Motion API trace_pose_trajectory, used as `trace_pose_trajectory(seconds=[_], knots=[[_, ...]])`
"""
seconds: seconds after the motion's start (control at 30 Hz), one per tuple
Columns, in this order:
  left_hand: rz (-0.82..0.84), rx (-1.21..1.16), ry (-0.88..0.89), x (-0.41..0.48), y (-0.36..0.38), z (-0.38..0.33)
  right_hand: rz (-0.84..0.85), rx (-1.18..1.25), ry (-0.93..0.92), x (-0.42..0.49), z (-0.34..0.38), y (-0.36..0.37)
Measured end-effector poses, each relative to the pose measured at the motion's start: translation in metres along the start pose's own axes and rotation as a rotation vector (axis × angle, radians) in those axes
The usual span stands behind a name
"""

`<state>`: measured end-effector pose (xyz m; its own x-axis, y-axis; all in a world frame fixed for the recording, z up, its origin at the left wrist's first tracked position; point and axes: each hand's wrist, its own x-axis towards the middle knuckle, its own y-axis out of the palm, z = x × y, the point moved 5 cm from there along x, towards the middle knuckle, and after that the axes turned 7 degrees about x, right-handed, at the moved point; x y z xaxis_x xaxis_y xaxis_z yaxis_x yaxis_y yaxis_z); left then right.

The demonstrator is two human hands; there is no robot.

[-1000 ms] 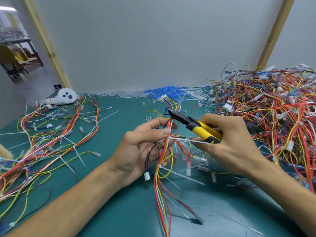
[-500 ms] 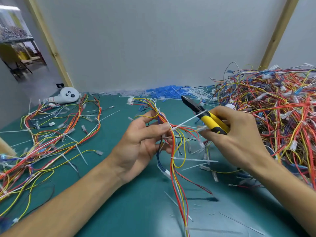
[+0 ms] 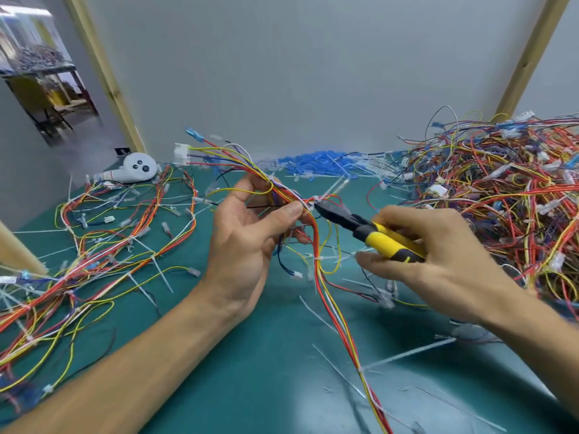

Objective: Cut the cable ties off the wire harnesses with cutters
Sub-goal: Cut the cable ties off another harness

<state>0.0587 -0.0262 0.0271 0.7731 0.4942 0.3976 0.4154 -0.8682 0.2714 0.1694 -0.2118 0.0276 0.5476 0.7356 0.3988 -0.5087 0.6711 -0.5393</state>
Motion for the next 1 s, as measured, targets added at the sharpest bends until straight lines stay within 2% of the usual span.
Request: trace_pose_trajectory(seconds=[0.13, 0.3, 0.63, 0.77, 0.9, 1.0], knots=[[-0.012, -0.040, -0.033, -0.001, 0.000, 0.000, -0.119, -0.156, -0.101, 0.000, 0.003, -0.004], [-0.023, -0.086, -0.068, -0.003, 0.001, 0.001, -0.074, -0.212, -0.104, 0.001, 0.003, -0.009], [-0.040, -0.094, -0.083, -0.003, -0.002, 0.002, 0.067, -0.052, -0.048, -0.001, 0.002, 0.003], [-0.039, -0.096, -0.069, -0.002, -0.002, 0.000, 0.032, 0.051, 0.003, 0.000, -0.002, 0.003], [-0.037, -0.116, -0.075, -0.002, -0.001, -0.001, -0.074, 0.005, -0.006, 0.003, -0.002, -0.006], [-0.038, -0.123, -0.076, -0.003, -0.001, 0.000, -0.039, 0.165, 0.044, 0.005, -0.003, -0.007]])
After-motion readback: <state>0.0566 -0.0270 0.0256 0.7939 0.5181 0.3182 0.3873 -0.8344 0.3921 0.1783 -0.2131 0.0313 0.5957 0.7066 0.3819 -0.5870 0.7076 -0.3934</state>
